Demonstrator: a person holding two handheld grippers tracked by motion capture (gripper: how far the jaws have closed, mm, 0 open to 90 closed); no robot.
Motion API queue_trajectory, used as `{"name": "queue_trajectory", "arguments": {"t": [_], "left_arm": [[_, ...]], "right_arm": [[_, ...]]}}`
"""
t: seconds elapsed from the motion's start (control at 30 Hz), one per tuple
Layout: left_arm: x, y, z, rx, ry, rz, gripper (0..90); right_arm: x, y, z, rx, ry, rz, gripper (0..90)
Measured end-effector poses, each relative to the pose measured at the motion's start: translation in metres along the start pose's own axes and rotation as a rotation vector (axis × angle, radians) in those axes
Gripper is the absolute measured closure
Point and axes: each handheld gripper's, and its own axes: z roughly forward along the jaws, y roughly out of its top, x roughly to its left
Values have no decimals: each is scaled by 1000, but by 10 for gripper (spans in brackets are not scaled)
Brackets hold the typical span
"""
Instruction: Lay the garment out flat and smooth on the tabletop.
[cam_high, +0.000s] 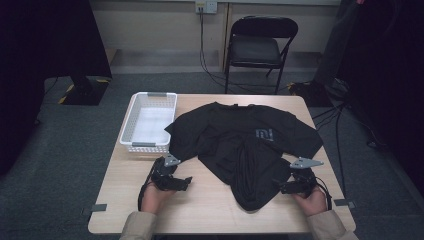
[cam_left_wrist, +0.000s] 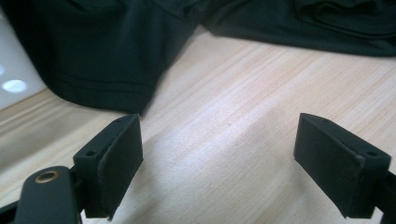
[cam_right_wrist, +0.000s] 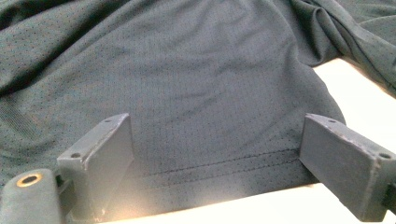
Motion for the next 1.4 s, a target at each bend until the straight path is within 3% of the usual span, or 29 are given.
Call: {"name": "queue_trajectory", "arguments": {"t": [0.23,0.47,0.57,0.9,1.0,1.03,1.1,1.13,1.17,1.2,1.27,1.4], "left_arm": [[-2,-3,3,9,8,44,163],[-3,-6,5,-5,-7,60,116],[-1,-9,6,-35,-15,63,91],[0,-9,6,-32,-20,66,89],[0,-9,6,-33,-21,64,89],[0,-9,6,-33,-22,64,89],[0,-9,6,-33,-21,64,89],[0,-9,6,-33,-21,64,89],[0,-9,6,-33,-21,64,89],[0,-9,6,-33,-21,64,89],[0,-9,6,-33,-21,64,89],[0,-9,6,-32,-22,64,88]], "right_arm": [[0,0,0,0,0,0,95],[0,0,0,0,-1,1,95],[0,0,0,1,-1,1,95],[1,0,0,0,-4,3,95],[1,0,-1,-1,-8,8,134],[1,1,-3,4,-7,7,185],[-1,2,-12,-36,8,7,217],[-3,3,-17,-50,1,13,217],[-9,4,-29,-71,-48,20,245],[-9,4,-29,-71,-48,20,245],[-18,2,-42,-100,-63,48,361],[-31,-10,-47,-89,-81,110,406]]}}
